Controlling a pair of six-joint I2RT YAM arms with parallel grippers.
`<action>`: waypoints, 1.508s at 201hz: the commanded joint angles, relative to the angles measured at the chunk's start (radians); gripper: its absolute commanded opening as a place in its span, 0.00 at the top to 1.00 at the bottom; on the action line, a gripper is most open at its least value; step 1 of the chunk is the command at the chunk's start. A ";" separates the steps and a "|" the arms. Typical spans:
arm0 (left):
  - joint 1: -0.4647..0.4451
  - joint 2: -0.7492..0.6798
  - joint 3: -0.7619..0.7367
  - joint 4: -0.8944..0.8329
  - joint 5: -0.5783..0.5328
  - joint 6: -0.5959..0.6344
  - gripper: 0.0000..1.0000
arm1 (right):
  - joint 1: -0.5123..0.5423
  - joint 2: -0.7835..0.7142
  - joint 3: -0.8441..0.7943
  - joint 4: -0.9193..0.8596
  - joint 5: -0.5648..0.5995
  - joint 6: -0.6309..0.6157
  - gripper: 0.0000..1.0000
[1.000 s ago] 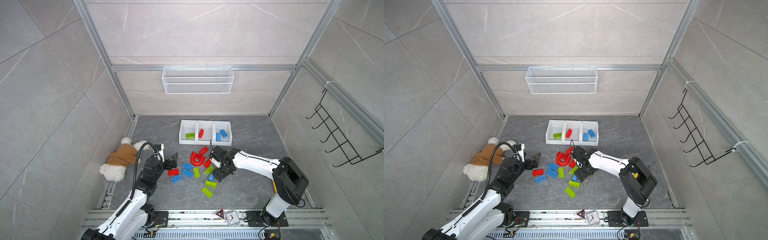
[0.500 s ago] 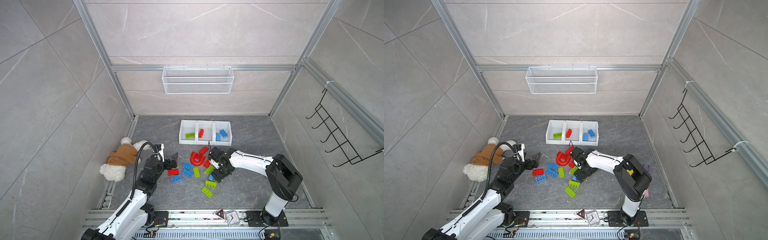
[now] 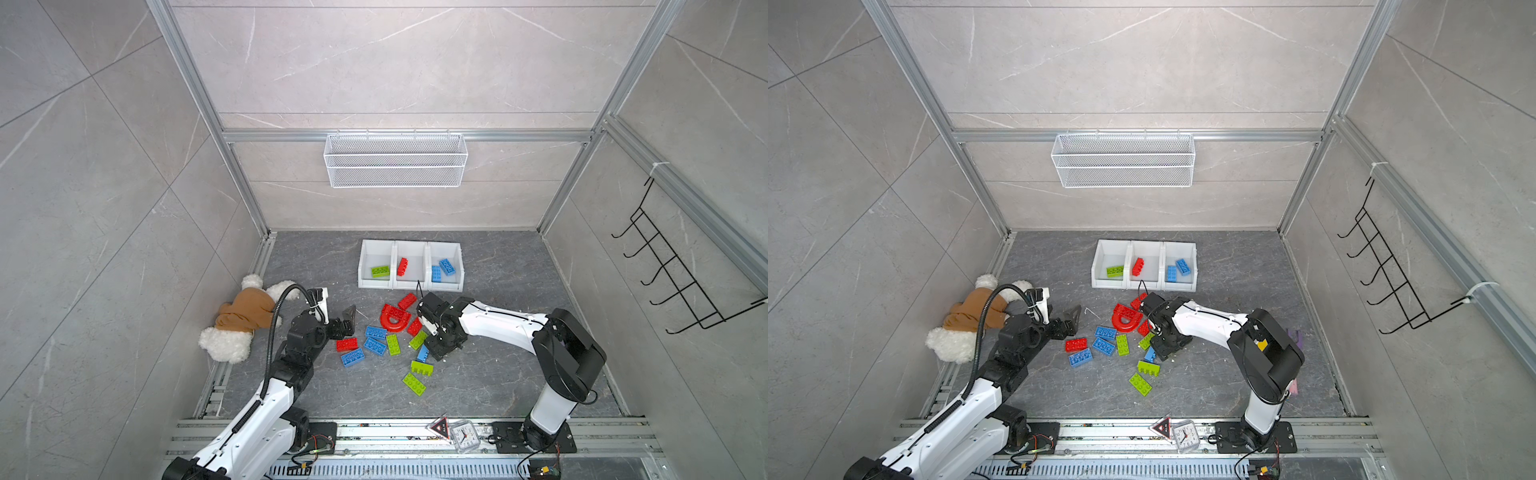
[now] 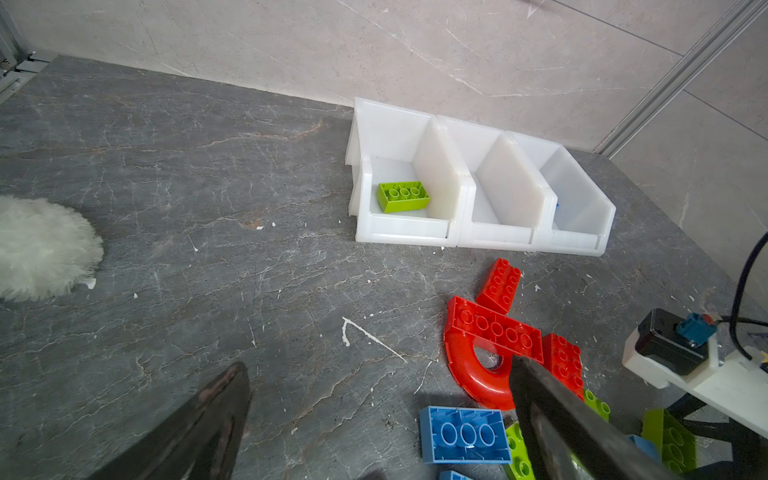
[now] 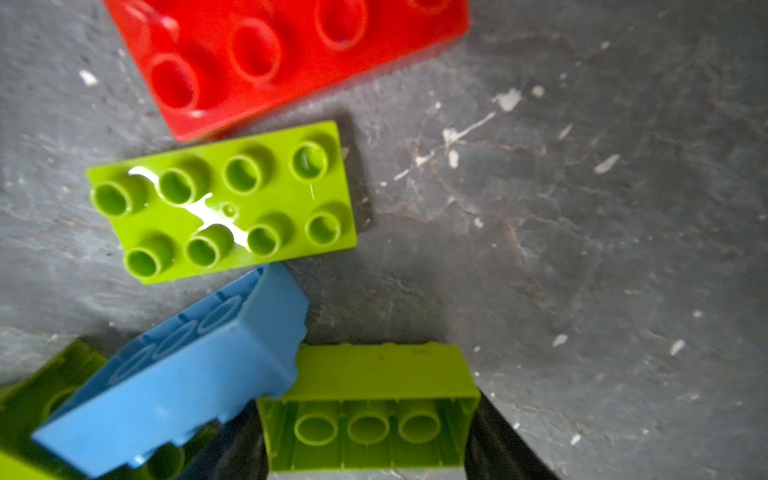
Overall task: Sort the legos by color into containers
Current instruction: 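Carry the green brick into the green compartment and open the right gripper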
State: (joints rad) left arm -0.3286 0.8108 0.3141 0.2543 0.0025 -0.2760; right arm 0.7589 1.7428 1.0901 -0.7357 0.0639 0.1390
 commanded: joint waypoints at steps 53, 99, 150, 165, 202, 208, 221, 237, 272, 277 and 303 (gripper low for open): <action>0.002 0.027 0.043 0.022 0.010 0.022 0.00 | -0.066 -0.123 0.084 0.040 -0.012 0.067 0.42; 0.002 0.018 0.036 0.022 -0.007 0.028 0.00 | -0.067 -0.034 0.269 0.173 -0.057 0.060 0.44; 0.001 0.025 0.036 0.022 -0.006 0.031 0.00 | -0.066 0.185 0.512 0.310 -0.084 0.034 0.45; 0.001 0.023 0.035 0.024 -0.008 0.031 0.00 | -0.067 0.246 0.580 0.343 -0.096 0.033 0.45; 0.002 0.022 0.034 0.028 -0.006 0.032 0.00 | -0.066 0.402 0.753 0.388 -0.073 0.018 0.45; 0.002 0.022 0.032 0.028 -0.006 0.030 0.00 | -0.066 0.433 0.792 0.378 -0.072 0.015 0.45; 0.002 0.021 0.033 0.027 -0.006 0.031 0.00 | -0.066 0.490 0.862 0.365 -0.077 0.013 0.45; 0.001 0.019 0.032 0.026 -0.008 0.032 0.00 | -0.067 0.554 0.944 0.351 -0.079 0.013 0.45; 0.002 0.011 0.034 0.022 -0.009 0.032 0.00 | -0.065 0.679 1.128 0.258 -0.081 0.015 0.44; 0.002 0.009 0.034 0.022 -0.007 0.032 0.00 | -0.066 0.687 1.139 0.253 -0.081 0.016 0.44; 0.002 0.002 0.031 0.020 -0.008 0.033 0.00 | -0.066 0.702 1.163 0.246 -0.080 0.015 0.33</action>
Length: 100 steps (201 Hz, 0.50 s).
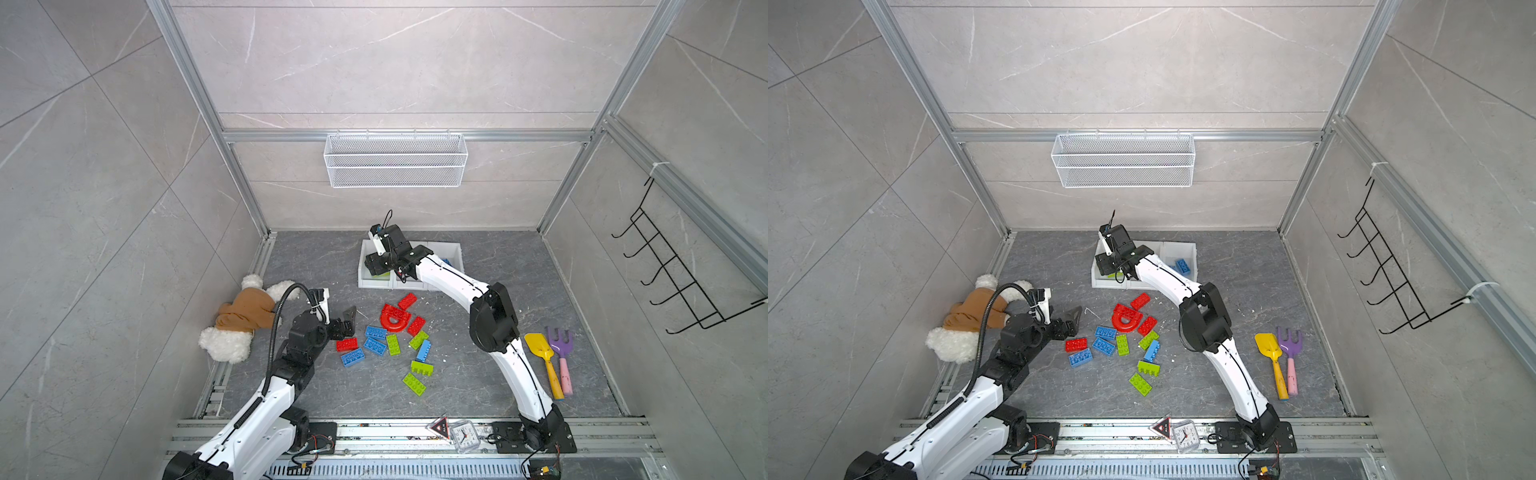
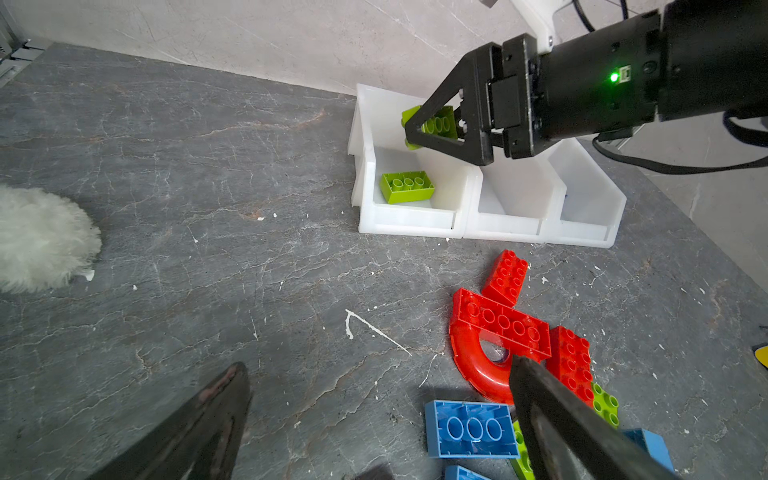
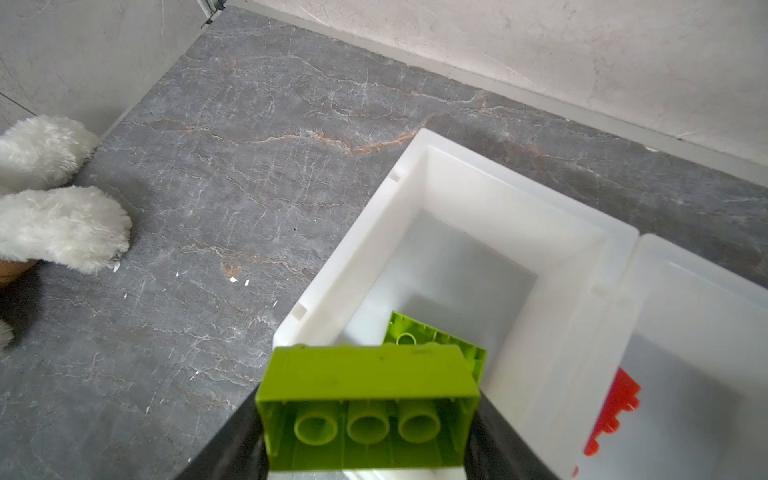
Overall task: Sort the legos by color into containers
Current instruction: 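Carry the green brick into the green compartment and open the right gripper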
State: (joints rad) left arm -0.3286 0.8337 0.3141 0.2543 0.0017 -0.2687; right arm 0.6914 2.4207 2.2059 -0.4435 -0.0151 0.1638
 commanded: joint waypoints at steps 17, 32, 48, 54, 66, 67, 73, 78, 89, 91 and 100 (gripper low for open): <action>0.002 -0.024 0.035 0.016 -0.006 0.025 0.00 | 0.002 0.025 0.049 -0.046 -0.007 -0.019 0.22; 0.002 -0.028 0.033 0.014 -0.004 0.025 0.00 | 0.001 0.020 0.046 -0.050 -0.018 -0.030 0.16; 0.002 -0.030 0.033 0.015 -0.004 0.023 0.00 | 0.002 0.001 0.036 -0.053 -0.038 -0.039 0.15; 0.002 -0.030 0.031 0.016 -0.004 0.023 0.00 | 0.001 -0.009 0.031 -0.055 -0.041 -0.042 0.15; 0.002 -0.030 0.033 0.016 -0.002 0.020 0.00 | 0.001 -0.039 0.001 -0.052 -0.046 -0.042 0.15; 0.002 -0.030 0.033 0.016 -0.002 0.021 0.00 | 0.001 -0.042 -0.003 -0.051 -0.046 -0.042 0.15; 0.002 -0.030 0.033 0.016 -0.001 0.020 0.00 | 0.001 -0.064 -0.021 -0.047 -0.048 -0.040 0.15; 0.001 -0.030 0.033 0.017 -0.001 0.021 0.00 | 0.001 -0.085 -0.044 -0.043 -0.048 -0.036 0.16; 0.002 -0.032 0.035 0.015 0.001 0.021 0.00 | 0.002 -0.140 -0.115 -0.026 -0.054 -0.033 0.17; 0.002 -0.032 0.035 0.015 0.001 0.021 0.00 | 0.001 -0.153 -0.130 -0.023 -0.055 -0.032 0.17; 0.002 -0.034 0.036 0.014 0.000 0.020 0.00 | 0.002 -0.212 -0.207 -0.005 -0.050 -0.023 0.18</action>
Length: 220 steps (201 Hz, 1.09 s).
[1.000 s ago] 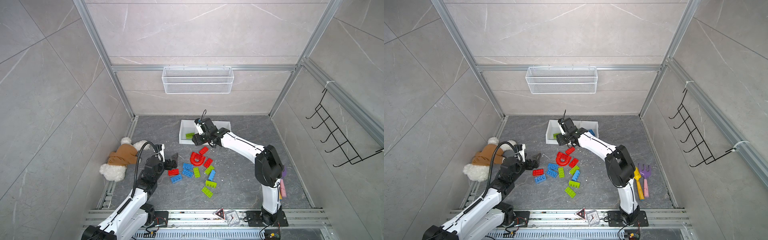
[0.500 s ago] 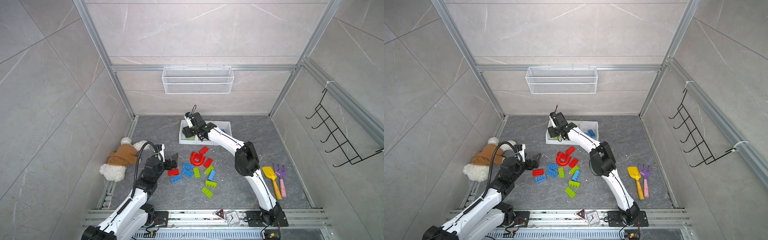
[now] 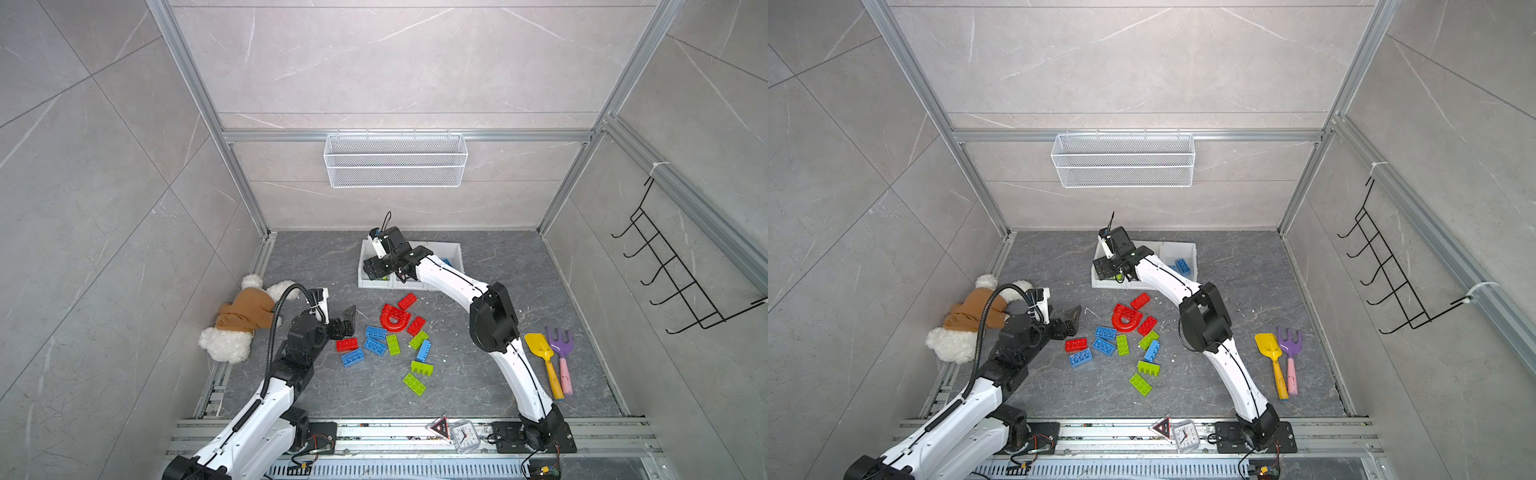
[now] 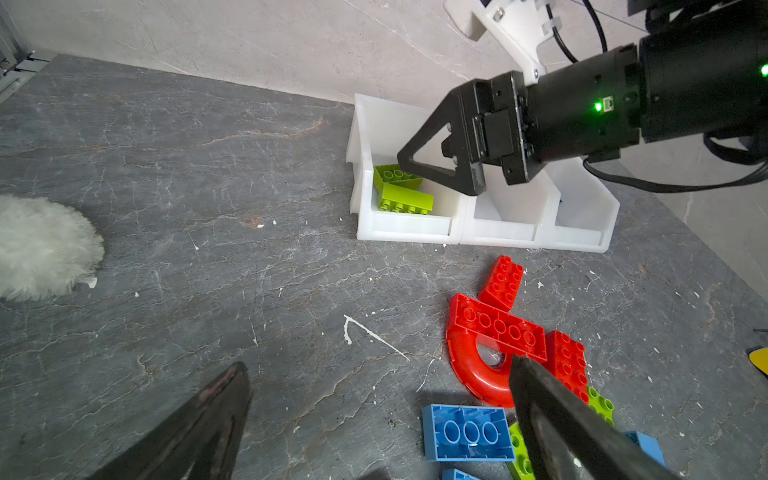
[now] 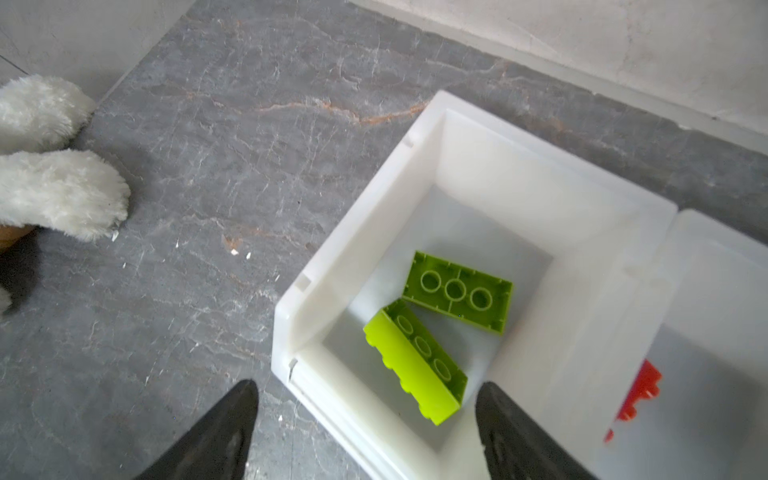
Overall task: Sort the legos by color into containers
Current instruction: 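Carry the green brick into the green compartment and open the right gripper, then move the right gripper over the red bricks beside the red arch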
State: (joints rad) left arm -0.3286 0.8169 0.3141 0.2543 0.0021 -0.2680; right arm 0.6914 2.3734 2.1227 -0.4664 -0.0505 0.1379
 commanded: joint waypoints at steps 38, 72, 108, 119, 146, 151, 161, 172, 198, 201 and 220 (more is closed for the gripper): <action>0.002 -0.021 0.033 0.016 0.001 0.019 0.01 | 0.002 -0.456 -0.533 0.078 0.016 0.041 0.15; 0.002 -0.024 0.042 -0.003 -0.012 0.018 0.00 | 0.012 -0.648 -0.788 0.014 0.036 -0.030 0.14; 0.002 -0.006 0.039 0.017 0.009 0.012 0.01 | 0.023 -0.712 -0.890 -0.101 0.031 -0.155 0.12; 0.002 0.002 0.043 0.012 0.007 0.012 0.00 | 0.023 -0.704 -0.890 -0.125 0.034 -0.166 0.12; 0.002 0.011 0.041 0.022 0.008 0.013 0.00 | 0.023 -0.655 -0.879 -0.133 0.037 -0.190 0.12; 0.002 0.013 0.042 0.021 0.006 0.014 0.00 | 0.022 -0.644 -0.876 -0.133 0.034 -0.195 0.12; 0.002 0.014 0.041 0.020 0.005 0.015 0.00 | 0.024 -0.624 -0.874 -0.125 0.028 -0.202 0.12; 0.002 0.017 0.041 0.020 -0.004 0.013 0.00 | 0.025 -0.612 -0.884 -0.097 0.025 -0.201 0.13; 0.002 0.028 0.042 0.019 -0.017 0.005 0.00 | 0.025 -0.579 -0.891 -0.057 0.007 -0.203 0.12; 0.002 0.029 0.042 0.021 -0.015 0.005 0.00 | 0.026 -0.574 -0.889 -0.057 0.011 -0.203 0.13; 0.002 0.028 0.040 0.025 -0.011 0.006 0.00 | 0.027 -0.537 -0.878 -0.055 0.028 -0.213 0.13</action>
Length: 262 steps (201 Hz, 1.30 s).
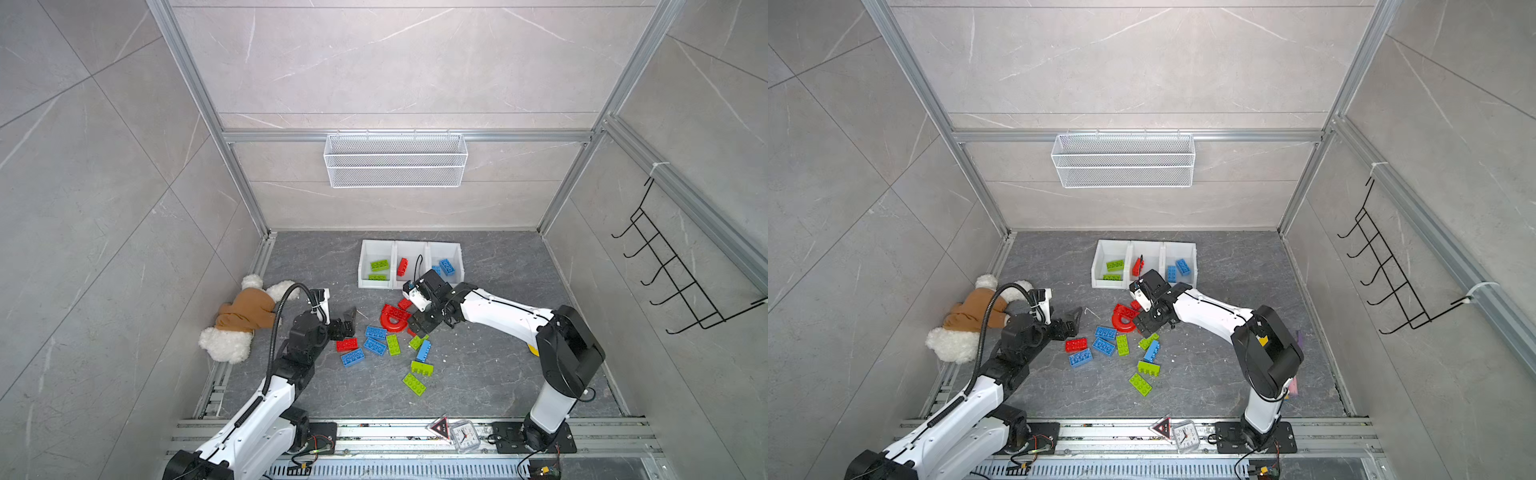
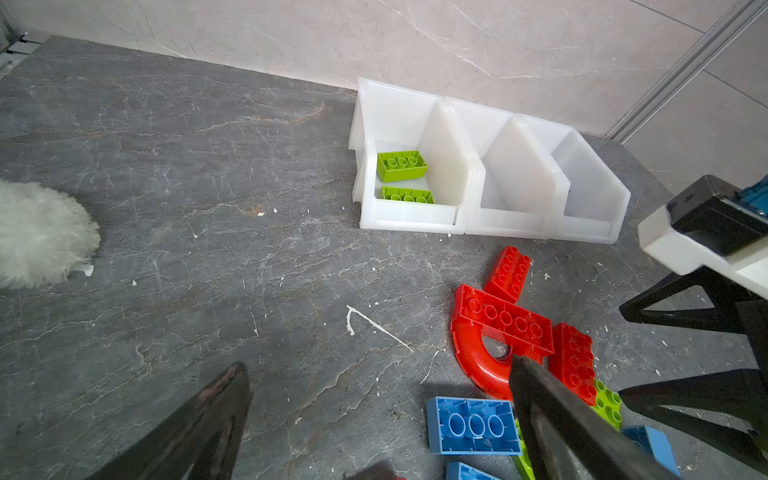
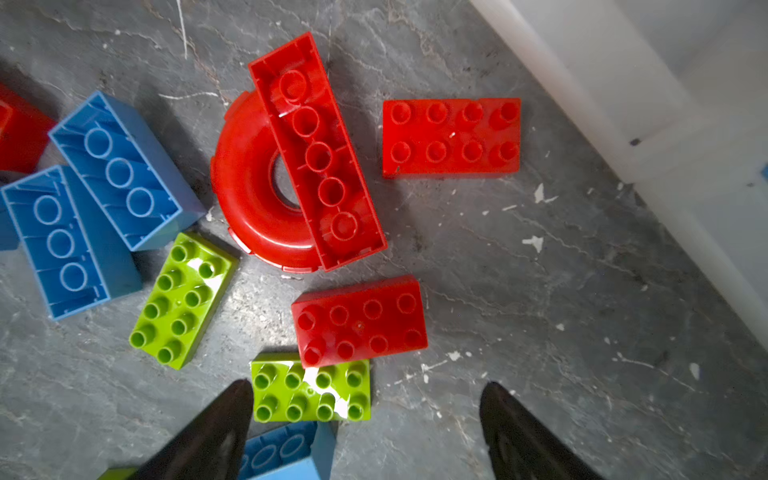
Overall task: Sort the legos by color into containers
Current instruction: 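Move the right gripper over the red bricks beside the red arch, then lower and close the right gripper on a red brick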
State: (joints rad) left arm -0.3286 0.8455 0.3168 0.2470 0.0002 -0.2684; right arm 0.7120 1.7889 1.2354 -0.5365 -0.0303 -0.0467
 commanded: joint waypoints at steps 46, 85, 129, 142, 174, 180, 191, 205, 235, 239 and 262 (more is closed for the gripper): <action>0.002 0.009 0.045 0.021 -0.021 0.001 0.00 | 0.006 0.123 0.028 0.034 0.013 -0.053 0.13; 0.002 0.008 0.045 0.021 -0.018 0.003 0.00 | 0.007 0.156 0.039 0.056 -0.005 -0.053 0.13; 0.002 0.013 0.047 0.020 -0.015 0.004 0.00 | 0.005 0.184 0.049 0.072 -0.004 -0.050 0.14; 0.002 0.013 0.047 0.021 -0.014 0.006 0.00 | 0.005 0.194 0.053 0.072 0.000 -0.052 0.15; 0.002 0.009 0.047 0.018 -0.014 0.006 0.00 | 0.006 0.207 0.060 0.079 0.002 -0.052 0.17; 0.001 0.009 0.048 0.017 -0.014 0.007 0.00 | 0.006 0.208 0.062 0.076 0.004 -0.051 0.18; 0.002 0.008 0.047 0.017 -0.013 0.006 0.00 | 0.005 0.205 0.063 0.072 0.007 -0.047 0.20; 0.002 0.006 0.048 0.018 -0.013 0.006 0.00 | 0.005 0.187 0.048 0.088 0.027 -0.038 0.22; 0.002 0.007 0.049 0.015 -0.014 0.003 0.00 | -0.014 0.135 0.009 0.130 0.030 -0.008 0.30; 0.002 0.007 0.050 0.015 -0.014 0.003 0.00 | -0.019 0.127 0.005 0.134 0.023 -0.003 0.32; 0.002 0.003 0.051 0.011 -0.016 0.002 0.00 | -0.044 0.084 -0.007 0.151 -0.005 0.022 0.38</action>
State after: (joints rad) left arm -0.3286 0.8581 0.3256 0.2462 -0.0086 -0.2687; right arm 0.6979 1.9400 1.2476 -0.4179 -0.0216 -0.0631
